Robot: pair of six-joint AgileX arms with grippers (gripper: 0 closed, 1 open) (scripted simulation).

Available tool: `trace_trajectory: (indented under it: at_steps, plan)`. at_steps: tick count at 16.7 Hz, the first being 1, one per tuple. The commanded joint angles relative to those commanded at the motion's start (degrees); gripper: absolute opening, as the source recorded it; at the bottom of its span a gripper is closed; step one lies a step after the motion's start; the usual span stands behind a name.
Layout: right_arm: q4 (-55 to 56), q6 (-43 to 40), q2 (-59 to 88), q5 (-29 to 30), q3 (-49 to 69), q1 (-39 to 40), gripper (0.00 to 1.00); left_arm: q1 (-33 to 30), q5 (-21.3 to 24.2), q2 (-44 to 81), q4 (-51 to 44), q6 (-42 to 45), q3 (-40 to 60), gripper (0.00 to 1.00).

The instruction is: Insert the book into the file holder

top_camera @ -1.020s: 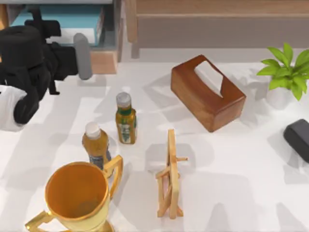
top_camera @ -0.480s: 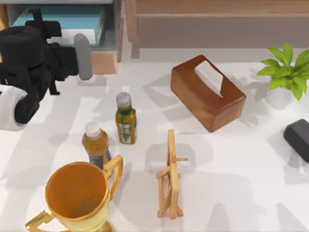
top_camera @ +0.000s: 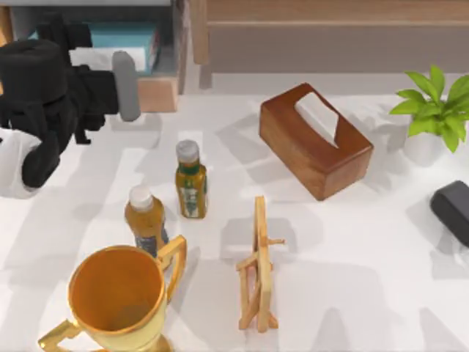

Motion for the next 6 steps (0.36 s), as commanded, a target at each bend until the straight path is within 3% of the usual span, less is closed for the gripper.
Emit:
trace_trajectory:
  at_steps: [6]
  plan:
    - [0.0,0.0,0.0,0.0,0.0,0.0,1.00,0.0,0.0,0.0,0.0,0.0,0.0,1.00]
